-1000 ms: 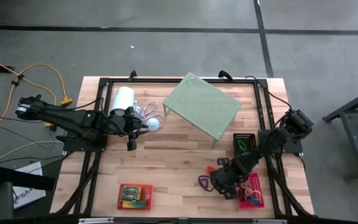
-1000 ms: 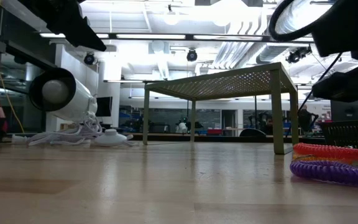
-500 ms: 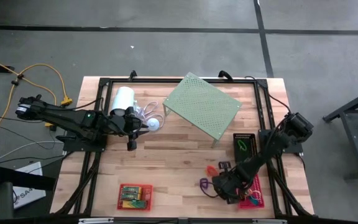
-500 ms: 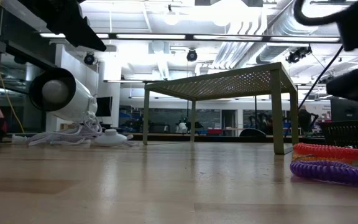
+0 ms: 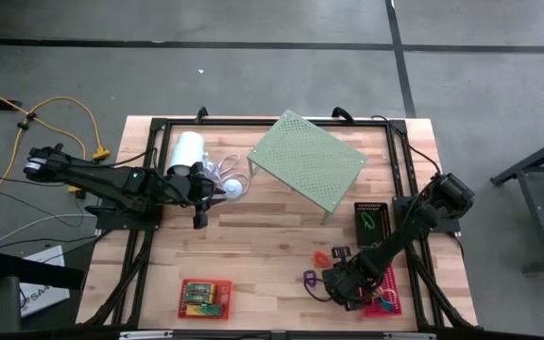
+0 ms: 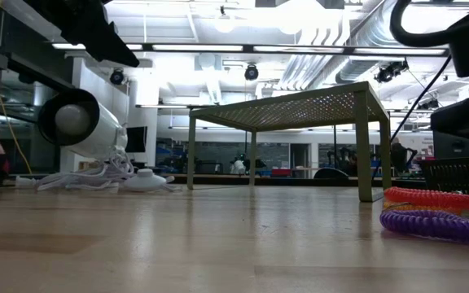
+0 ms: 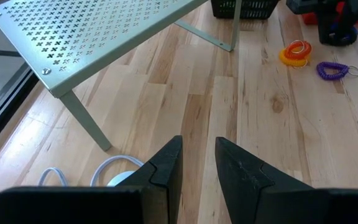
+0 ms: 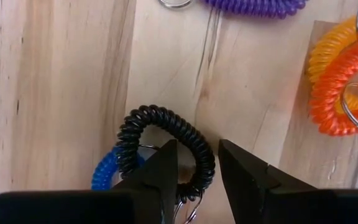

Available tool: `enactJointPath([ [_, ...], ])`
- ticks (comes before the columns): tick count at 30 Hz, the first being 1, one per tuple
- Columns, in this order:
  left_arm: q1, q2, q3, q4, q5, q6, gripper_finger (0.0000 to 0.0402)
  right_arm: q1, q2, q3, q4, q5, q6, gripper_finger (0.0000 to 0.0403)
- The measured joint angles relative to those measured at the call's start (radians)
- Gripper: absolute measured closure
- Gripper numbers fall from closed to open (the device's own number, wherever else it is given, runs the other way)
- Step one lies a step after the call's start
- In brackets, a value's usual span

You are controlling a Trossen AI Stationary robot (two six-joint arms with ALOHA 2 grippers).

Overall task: Pick & Place Office Desk Supplies
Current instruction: Put the black spring keychain into the black bin

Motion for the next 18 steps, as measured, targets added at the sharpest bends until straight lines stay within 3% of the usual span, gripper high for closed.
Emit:
enactJointPath([
  [11, 0.000, 0.000, 0.000, 0.000, 0.000, 0.000, 0.0313, -0.001, 0.001, -0.001, -0.002, 0.005, 0.000, 0.0371],
  [18, 0.000, 0.000, 0.000, 0.000, 0.000, 0.000, 0.0313, -0.008, -0.024, -0.003, 0.001, -0.016, 0.001, 0.0383],
])
